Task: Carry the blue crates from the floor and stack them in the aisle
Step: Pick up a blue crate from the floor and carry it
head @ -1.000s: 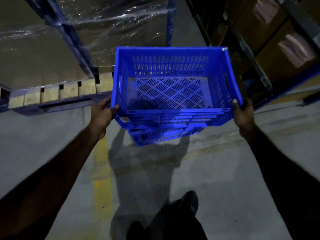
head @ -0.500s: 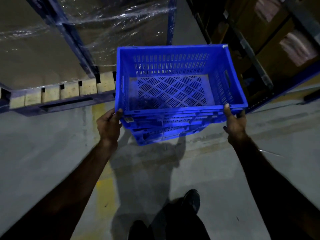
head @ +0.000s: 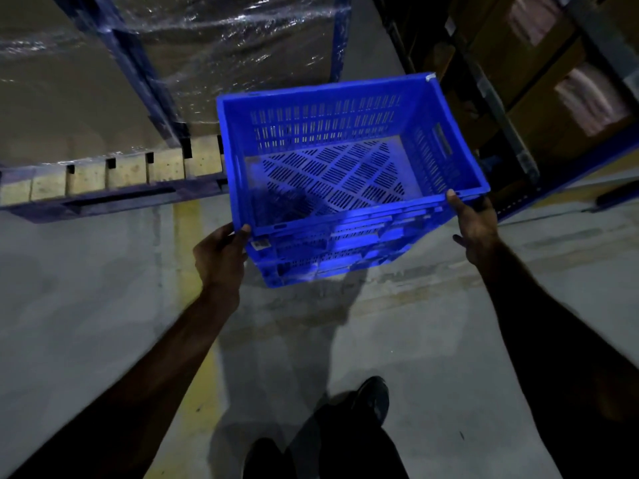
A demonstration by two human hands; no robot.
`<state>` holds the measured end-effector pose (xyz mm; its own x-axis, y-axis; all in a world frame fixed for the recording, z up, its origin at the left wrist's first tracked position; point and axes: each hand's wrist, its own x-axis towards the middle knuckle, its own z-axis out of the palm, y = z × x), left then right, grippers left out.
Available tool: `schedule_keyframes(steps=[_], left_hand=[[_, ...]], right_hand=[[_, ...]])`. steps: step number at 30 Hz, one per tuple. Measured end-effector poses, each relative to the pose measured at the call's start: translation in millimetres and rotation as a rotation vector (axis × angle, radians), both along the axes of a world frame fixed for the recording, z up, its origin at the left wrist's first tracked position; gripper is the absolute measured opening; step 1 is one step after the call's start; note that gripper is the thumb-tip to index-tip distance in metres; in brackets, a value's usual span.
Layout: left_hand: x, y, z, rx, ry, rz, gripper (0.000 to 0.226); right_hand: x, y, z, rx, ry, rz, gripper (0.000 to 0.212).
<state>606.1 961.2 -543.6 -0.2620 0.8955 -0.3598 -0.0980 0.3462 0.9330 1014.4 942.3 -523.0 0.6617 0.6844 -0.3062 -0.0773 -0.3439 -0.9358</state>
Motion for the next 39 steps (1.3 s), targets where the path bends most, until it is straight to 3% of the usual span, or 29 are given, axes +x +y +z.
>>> schedule_keyframes(steps=[8, 15, 24, 29, 32, 37, 39], left_hand=[[-0.2, 2.5, 11.8, 0.027, -0.046, -0.045, 0.016], [-4.2, -0.7, 17.0, 0.021, -0.074, -0.081, 0.01], [-6.0, 0.1, 23.9, 0.027, -0.02, -0.102, 0.014], [-4.3, -4.5, 22.3, 0.036, 0.009, -0.048, 0.021], [-3.7, -5.2, 20.5, 0.035, 0.042, -0.032, 0.02], [-4.6, 6.6, 20.1, 0.004, 0.068, -0.02, 0.01], [-5.3, 10.6, 19.6, 0.001, 0.078, -0.025, 0.01]], right_hand=[[17.2, 9.2, -11.3, -0.045, -0.051, 0.007, 0.058], [34.6, 3.2, -18.4, -0.203, -0.099, 0.022, 0.094], [26.6, -3.1, -27.1, -0.114, -0.123, -0.008, 0.078], [27.5, -1.3, -23.5, -0.148, -0.133, 0.039, 0.087], [30.5, 0.6, -26.1, -0.125, -0.166, 0.059, 0.081], [37.4, 6.5, -30.0, -0.186, -0.232, 0.07, 0.11], [38.2, 9.4, -31.1, -0.173, -0.237, 0.084, 0.112]])
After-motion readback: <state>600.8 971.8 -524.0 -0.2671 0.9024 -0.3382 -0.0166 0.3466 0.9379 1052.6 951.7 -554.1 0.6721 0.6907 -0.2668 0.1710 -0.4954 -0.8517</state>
